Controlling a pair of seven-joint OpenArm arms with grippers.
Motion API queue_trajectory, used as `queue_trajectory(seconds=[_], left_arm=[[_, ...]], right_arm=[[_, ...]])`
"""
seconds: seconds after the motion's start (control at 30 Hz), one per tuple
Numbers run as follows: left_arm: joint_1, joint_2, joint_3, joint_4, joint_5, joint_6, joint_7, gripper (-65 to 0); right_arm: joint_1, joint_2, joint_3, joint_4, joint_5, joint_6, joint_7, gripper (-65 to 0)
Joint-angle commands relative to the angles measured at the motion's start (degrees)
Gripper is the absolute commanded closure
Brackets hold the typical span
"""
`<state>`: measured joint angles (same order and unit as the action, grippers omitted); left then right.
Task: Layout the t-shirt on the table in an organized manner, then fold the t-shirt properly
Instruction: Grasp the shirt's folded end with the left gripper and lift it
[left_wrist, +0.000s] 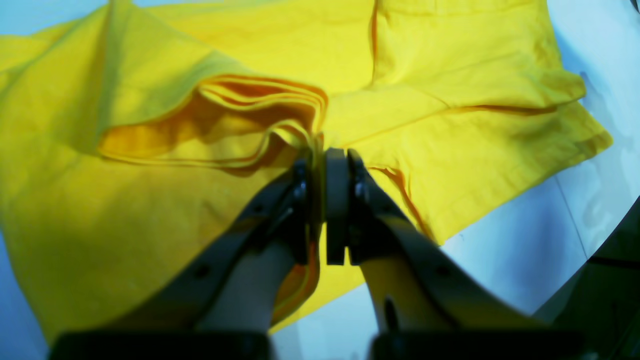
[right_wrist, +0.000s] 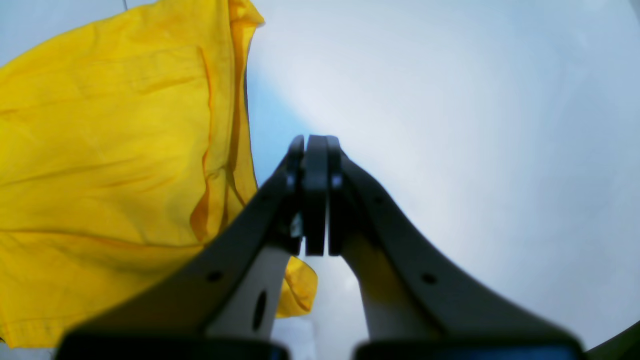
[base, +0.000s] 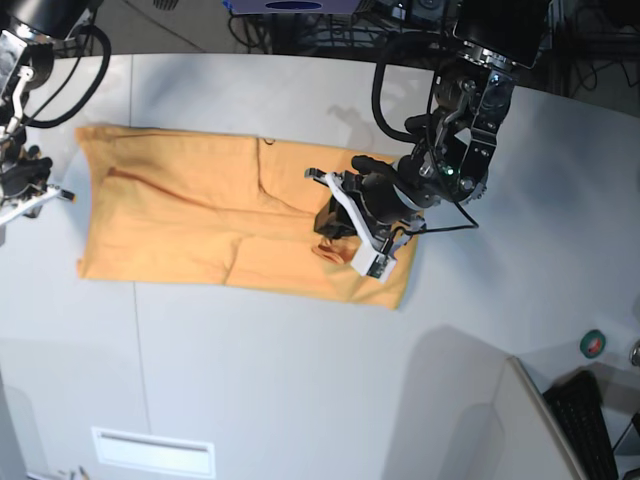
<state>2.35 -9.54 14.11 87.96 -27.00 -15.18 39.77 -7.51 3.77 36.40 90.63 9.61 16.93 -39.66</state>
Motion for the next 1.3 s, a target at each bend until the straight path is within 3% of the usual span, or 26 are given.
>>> queue_trajectory(seconds=[0.0,1.27], left_arm=[[-0.7,0.0,0.1,1.2,-0.8,-0.4,-1.0,0.0],[-0.1,-0.2,0.2,0.7,-0.8,-0.4,-0.9,0.0]], right_arm=[[0.6,0.8,0.0,1.0,0.3,0.1,1.2,0.0],[0.7,0.8,0.0,0.9,0.3,0.1,1.2,0.0]])
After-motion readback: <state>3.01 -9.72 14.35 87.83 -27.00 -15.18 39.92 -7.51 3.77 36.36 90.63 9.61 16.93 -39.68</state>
